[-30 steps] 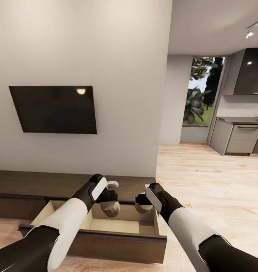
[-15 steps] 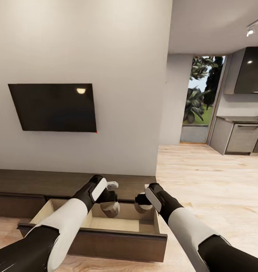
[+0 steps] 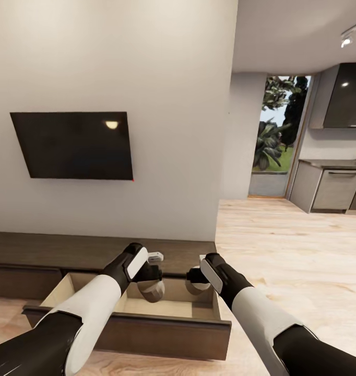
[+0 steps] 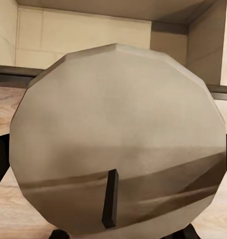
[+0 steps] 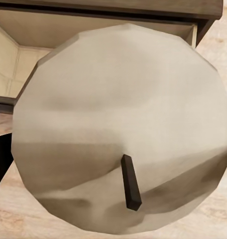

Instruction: Place each of the two pumpkins and all three candles from the living room inside a cabinet in the living room (use any cabinet), then make sure every cabinet is closed, and position the cauldron so it is next to a table in the living room.

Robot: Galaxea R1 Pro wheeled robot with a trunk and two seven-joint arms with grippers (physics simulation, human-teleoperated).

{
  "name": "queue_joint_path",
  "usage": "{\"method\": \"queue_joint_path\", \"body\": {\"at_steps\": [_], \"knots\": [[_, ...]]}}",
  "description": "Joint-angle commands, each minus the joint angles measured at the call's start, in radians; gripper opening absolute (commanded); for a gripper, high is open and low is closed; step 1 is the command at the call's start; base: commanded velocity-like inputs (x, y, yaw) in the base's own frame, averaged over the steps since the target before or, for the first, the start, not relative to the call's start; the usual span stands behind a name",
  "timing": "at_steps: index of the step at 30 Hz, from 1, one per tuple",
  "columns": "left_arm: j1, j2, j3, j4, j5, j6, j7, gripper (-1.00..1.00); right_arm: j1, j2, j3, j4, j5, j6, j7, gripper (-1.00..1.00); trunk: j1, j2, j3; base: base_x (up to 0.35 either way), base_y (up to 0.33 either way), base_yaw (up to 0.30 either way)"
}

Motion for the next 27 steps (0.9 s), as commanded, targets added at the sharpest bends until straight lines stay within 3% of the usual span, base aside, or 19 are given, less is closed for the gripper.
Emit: {"method": "queue_joint_path", "body": {"at_steps": [1, 22, 27], "knots": [[-0.001, 0.001, -0.007, -0.001, 0.011, 0.002, 0.008, -1.00, -0.001, 0.000, 0.006, -0.001, -0.010, 0.002, -0.011, -1.00, 0.004, -0.008, -0.004, 0.000, 0.000, 0.000], [-0.001, 0.001, -0.012, -0.002, 0.009, -0.025, 0.008, -1.00, -0.001, 0.001, 0.006, -0.001, -0.010, 0.002, -0.011, -1.00, 0.084, -0.155, -0.070, 0.000, 0.000, 0.000], [-0.001, 0.001, -0.017, 0.000, 0.009, -0.075, 0.008, -1.00, -0.001, 0.001, 0.006, -0.001, -0.010, 0.002, -0.011, -1.00, 0.104, -0.190, -0.086, 0.000, 0.000, 0.000]]}}
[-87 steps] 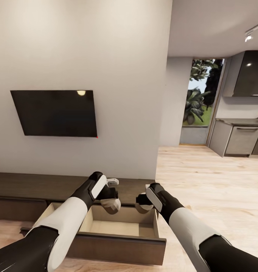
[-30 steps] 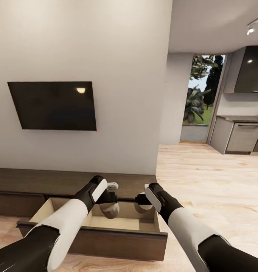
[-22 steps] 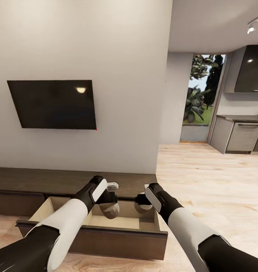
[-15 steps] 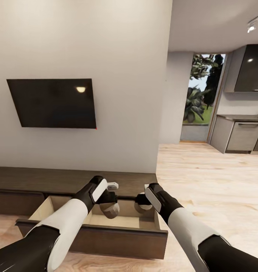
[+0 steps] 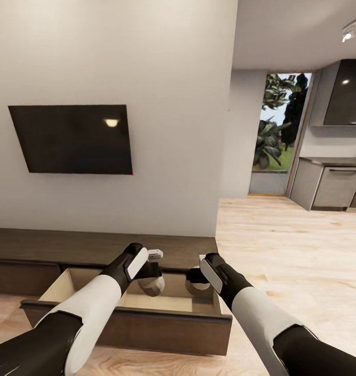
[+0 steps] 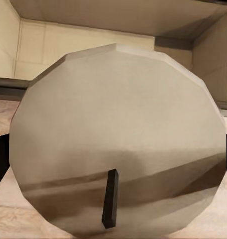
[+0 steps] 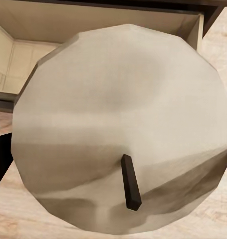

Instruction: Place each of the two pumpkins and all three candles from the living room inside a cabinet in the living room (use any cabinet), then make sure every cabinet is closed, and position the cauldron so it is next to a table in the living room.

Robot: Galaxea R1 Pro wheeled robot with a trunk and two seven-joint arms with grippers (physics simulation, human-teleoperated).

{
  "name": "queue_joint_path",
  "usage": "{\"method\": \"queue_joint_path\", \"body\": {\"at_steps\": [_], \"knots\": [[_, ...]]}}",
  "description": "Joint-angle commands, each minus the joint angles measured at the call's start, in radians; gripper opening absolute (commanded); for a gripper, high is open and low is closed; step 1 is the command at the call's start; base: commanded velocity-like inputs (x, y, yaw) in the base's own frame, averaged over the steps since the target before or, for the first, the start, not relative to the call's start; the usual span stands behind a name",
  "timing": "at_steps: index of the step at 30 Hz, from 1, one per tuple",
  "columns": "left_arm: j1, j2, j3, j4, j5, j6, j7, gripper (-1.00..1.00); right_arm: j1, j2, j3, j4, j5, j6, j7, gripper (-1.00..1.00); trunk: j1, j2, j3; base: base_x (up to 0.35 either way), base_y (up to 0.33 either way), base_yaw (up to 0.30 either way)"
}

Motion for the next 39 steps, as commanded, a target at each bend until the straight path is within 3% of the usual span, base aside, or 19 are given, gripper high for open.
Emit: {"method": "queue_joint_path", "body": {"at_steps": [1, 9, 35, 39], "knots": [[-0.001, 0.001, -0.013, -0.001, 0.011, -0.003, 0.008, -1.00, -0.001, -0.001, 0.006, -0.001, -0.010, 0.002, -0.011, -1.00, 0.004, -0.008, -0.004, 0.000, 0.000, 0.000], [-0.001, 0.000, -0.053, -0.001, 0.012, -0.030, 0.008, -1.00, -0.001, -0.001, 0.006, -0.001, -0.010, 0.004, -0.011, -1.00, 0.035, -0.064, -0.029, 0.000, 0.000, 0.000], [-0.001, 0.001, -0.055, -0.001, 0.014, -0.054, 0.007, -1.00, -0.001, 0.000, 0.006, -0.001, -0.010, 0.004, -0.011, -1.00, 0.134, -0.246, -0.111, 0.000, 0.000, 0.000], [-0.001, 0.000, -0.055, -0.001, 0.014, -0.055, 0.007, -1.00, -0.001, 0.000, 0.006, -0.001, -0.010, 0.004, -0.011, -1.00, 0.134, -0.246, -0.111, 0.000, 0.000, 0.000]]}}
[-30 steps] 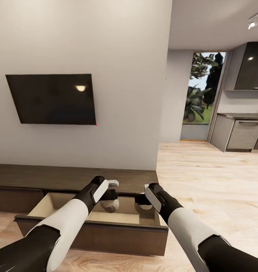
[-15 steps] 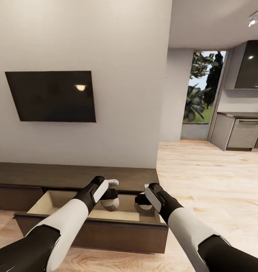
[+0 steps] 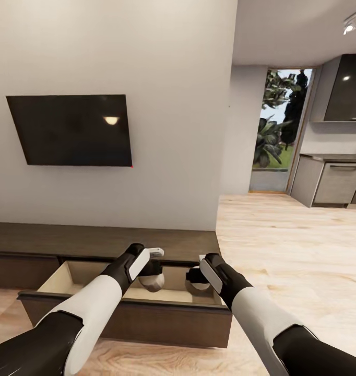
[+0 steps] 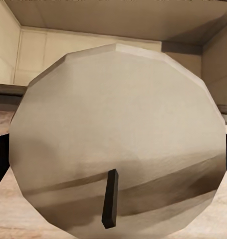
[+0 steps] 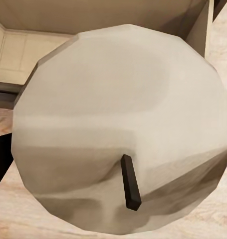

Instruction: Place each of the two pumpkins and all three candles from the living room inside a cabinet in the living room (use any cabinet), then make sure every cabinet is closed, and position the cauldron so it is next to a table in the living room.

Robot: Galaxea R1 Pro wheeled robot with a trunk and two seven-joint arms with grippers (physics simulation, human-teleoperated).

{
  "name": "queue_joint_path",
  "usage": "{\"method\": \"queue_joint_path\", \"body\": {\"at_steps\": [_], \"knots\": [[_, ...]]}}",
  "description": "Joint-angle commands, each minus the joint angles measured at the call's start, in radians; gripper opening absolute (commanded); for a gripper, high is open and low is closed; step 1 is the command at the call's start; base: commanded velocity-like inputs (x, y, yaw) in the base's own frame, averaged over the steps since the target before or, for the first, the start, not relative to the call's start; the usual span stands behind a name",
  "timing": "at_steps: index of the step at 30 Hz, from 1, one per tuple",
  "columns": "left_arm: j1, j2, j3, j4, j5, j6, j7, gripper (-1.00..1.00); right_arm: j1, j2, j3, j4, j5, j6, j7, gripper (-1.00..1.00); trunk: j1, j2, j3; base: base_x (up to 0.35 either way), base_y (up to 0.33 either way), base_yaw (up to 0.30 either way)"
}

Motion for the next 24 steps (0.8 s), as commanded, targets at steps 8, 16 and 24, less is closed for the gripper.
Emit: {"method": "queue_joint_path", "body": {"at_steps": [8, 16, 24], "knots": [[-0.001, 0.000, -0.007, -0.001, 0.012, 0.003, 0.007, -1.00, -0.001, 0.000, 0.003, -0.001, -0.009, 0.002, -0.011, -1.00, 0.000, -0.001, -0.001, 0.001, 0.000, 0.000], [-0.001, 0.000, -0.007, -0.001, 0.012, 0.003, 0.007, -1.00, -0.001, 0.000, 0.003, -0.001, -0.009, 0.002, -0.011, -1.00, 0.000, -0.001, -0.001, 0.245, 0.000, 0.000], [-0.001, 0.000, -0.007, -0.001, 0.012, 0.003, 0.007, -1.00, -0.001, 0.000, 0.003, -0.001, -0.009, 0.002, -0.011, -1.00, 0.000, -0.001, -0.001, 0.330, 0.000, 0.000]]}}
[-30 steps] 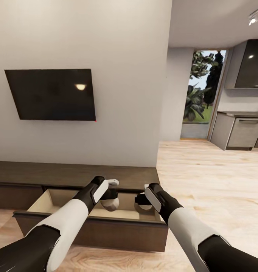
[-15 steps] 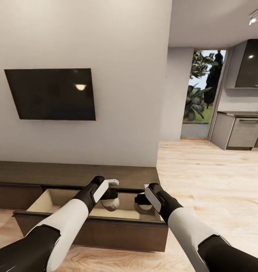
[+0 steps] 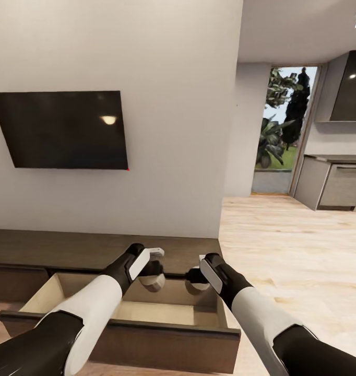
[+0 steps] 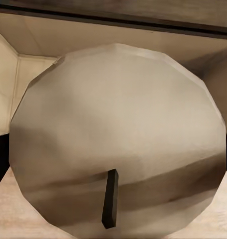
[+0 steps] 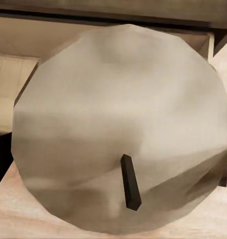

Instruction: Place each of the two pumpkins and all three candles from the living room inside a cabinet in the living room (use any cabinet), then make sure every cabinet is closed, and position the cauldron so it is next to a table in the living room.

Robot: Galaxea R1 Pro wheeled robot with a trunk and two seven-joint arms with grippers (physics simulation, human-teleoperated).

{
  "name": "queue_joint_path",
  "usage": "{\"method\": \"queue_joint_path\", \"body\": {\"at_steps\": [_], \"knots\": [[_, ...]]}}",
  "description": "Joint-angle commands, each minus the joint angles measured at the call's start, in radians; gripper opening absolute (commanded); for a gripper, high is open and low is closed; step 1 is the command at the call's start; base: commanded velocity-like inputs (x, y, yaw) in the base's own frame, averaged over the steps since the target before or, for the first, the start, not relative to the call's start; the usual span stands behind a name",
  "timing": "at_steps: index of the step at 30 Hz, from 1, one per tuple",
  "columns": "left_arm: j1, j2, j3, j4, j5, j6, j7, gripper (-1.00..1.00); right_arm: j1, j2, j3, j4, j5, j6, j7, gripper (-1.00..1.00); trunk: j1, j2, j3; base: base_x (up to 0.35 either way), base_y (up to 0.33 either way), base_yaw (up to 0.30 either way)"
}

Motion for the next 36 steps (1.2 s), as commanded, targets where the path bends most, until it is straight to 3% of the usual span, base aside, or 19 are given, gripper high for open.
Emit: {"method": "queue_joint_path", "body": {"at_steps": [1, 12, 36], "knots": [[-0.001, 0.001, -0.007, -0.001, 0.010, 0.002, 0.008, -1.00, -0.001, 0.000, 0.003, -0.001, -0.009, 0.002, -0.011, -1.00, 0.000, -0.001, -0.001, 0.187, 0.000, 0.000], [-0.001, -0.001, -0.007, -0.001, 0.012, 0.003, 0.008, -1.00, -0.001, 0.000, 0.003, -0.001, -0.009, 0.001, -0.011, -1.00, 0.000, -0.001, -0.001, 0.035, 0.000, 0.000], [0.001, -0.002, -0.009, 0.009, 0.014, 0.005, 0.008, -1.00, -0.001, -0.001, 0.003, -0.001, -0.009, 0.002, -0.009, -1.00, 0.092, -0.169, -0.076, 0.000, 0.000, 0.000]]}}
